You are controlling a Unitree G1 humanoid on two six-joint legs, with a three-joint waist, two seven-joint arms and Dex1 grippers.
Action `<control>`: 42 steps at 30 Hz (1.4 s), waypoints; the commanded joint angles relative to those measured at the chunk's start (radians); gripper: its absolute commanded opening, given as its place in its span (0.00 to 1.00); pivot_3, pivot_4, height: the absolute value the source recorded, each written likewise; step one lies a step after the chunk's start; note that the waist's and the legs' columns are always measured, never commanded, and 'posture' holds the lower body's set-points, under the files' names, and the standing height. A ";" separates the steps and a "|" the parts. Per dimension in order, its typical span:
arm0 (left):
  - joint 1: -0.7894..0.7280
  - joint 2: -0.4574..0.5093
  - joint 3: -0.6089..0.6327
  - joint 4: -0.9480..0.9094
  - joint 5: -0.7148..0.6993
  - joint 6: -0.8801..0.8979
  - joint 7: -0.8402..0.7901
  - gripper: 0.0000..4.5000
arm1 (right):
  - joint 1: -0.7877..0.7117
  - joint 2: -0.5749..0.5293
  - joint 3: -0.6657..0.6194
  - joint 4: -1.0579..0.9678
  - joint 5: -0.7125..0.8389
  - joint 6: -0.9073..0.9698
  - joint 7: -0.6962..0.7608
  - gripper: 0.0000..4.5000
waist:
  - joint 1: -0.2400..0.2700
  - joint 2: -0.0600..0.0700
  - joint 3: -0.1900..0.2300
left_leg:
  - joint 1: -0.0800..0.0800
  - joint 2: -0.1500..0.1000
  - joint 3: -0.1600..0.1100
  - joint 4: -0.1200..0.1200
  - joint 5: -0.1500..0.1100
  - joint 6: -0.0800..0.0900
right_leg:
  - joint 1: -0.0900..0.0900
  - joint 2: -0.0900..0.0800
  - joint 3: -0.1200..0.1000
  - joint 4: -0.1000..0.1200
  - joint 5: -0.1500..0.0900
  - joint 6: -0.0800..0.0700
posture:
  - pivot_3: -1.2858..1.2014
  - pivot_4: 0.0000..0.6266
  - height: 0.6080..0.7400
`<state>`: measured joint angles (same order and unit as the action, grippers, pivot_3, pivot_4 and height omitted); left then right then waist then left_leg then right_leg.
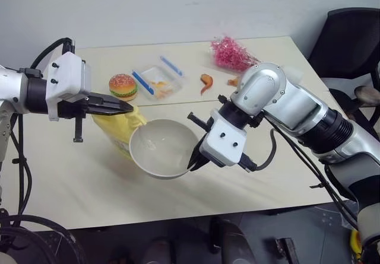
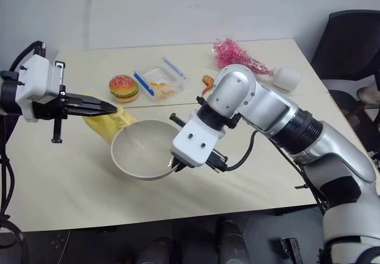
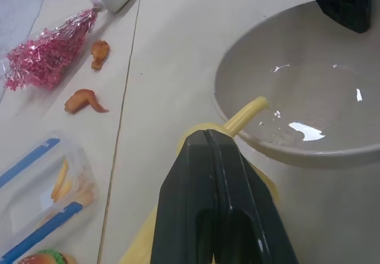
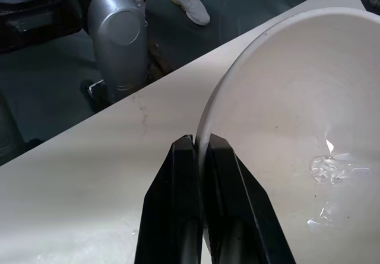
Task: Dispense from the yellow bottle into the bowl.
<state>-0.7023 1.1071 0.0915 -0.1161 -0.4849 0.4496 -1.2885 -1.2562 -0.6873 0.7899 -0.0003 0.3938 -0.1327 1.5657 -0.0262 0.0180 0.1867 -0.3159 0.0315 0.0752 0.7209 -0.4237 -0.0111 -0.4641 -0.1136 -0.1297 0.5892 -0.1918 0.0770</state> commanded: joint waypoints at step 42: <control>0.853 0.050 1.156 -0.446 -0.325 0.655 0.019 1.00 | 0.422 -0.195 -0.609 0.303 -0.073 0.188 0.014 0.99 | 0.000 -0.007 0.007 | -0.019 0.001 -0.001 0.004 0.002 -0.003 | -0.017 0.000 -0.001 0.000 0.002 -0.002 | 0.52 0.24 1.00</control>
<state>0.1298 1.1520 1.1632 -0.5725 -0.8313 1.1109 -1.2226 -0.8054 -0.8113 0.2718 0.3661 0.2090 -0.0526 1.4931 -0.0258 0.0106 0.1934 -0.3348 0.0321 0.0737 0.7243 -0.4223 -0.0136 -0.4815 -0.1140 -0.1312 0.5884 -0.1902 0.0752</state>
